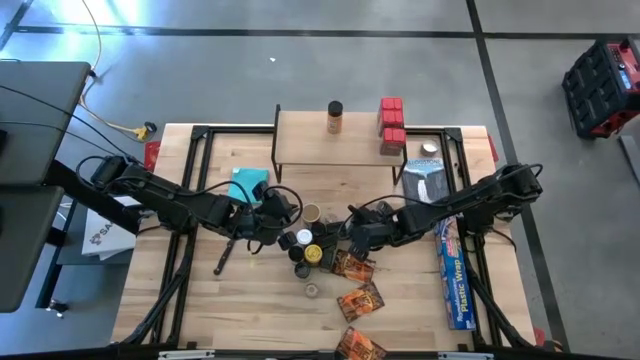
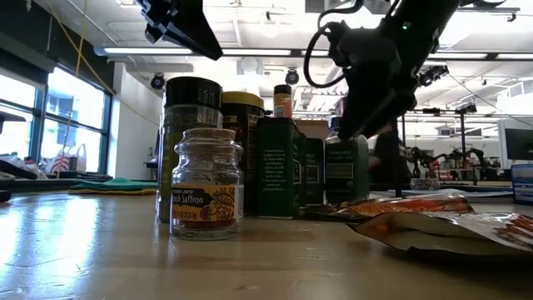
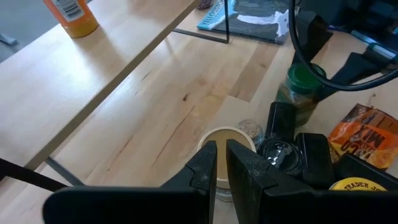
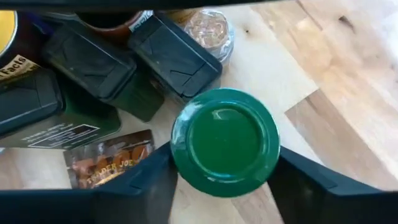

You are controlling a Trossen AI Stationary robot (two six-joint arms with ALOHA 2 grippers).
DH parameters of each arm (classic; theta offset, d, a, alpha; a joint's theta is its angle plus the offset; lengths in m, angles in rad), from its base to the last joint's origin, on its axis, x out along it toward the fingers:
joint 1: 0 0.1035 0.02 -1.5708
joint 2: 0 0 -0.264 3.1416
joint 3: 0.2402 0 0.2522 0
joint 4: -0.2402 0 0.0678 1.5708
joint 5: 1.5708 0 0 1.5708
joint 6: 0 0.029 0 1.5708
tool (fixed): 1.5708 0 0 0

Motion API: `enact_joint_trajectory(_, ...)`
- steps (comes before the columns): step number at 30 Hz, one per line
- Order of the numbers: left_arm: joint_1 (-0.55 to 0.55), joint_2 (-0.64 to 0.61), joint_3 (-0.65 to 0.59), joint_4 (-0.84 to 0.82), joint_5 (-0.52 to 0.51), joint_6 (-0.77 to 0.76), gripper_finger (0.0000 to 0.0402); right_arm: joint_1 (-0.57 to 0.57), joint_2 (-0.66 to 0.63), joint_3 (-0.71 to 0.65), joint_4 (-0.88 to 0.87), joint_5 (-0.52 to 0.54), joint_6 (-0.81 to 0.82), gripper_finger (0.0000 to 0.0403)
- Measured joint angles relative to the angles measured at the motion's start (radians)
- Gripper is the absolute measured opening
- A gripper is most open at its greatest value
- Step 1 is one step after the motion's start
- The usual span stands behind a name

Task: Shelf spices
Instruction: Put the green seasoning bottle on the shelf

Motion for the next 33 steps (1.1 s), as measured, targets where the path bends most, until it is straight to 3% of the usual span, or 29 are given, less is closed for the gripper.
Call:
enact_joint_trajectory(3, 0.000, 0.000, 0.000, 0.000, 0.000, 0.000, 0.0033, 0.000, 0.000, 0.000, 0.017, 0.007, -0.029, 0.0166)
enact_joint_trajectory(11, 0.000, 0.000, 0.000, 0.001, 0.000, 0.000, 0.0033, 0.000, -0.049, 0.018, -0.020, -0.023, -0.074, 0.0166)
enact_joint_trajectory(18, 0.000, 0.000, 0.000, 0.041, 0.001, 0.026, 0.0033, -0.043, -0.117, 0.197, -0.115, -0.019, -0.241, 0.0166)
enact_joint_trajectory(25, -0.002, 0.000, 0.000, 0.081, 0.002, 0.062, 0.0033, -0.211, -0.066, 0.422, -0.151, -0.035, -0.506, 0.0166)
enact_joint_trajectory(33, -0.011, -0.025, 0.000, 0.071, 0.004, 0.064, 0.0033, -0.455, 0.040, 0.561, -0.152, -0.231, -0.719, 0.0166)
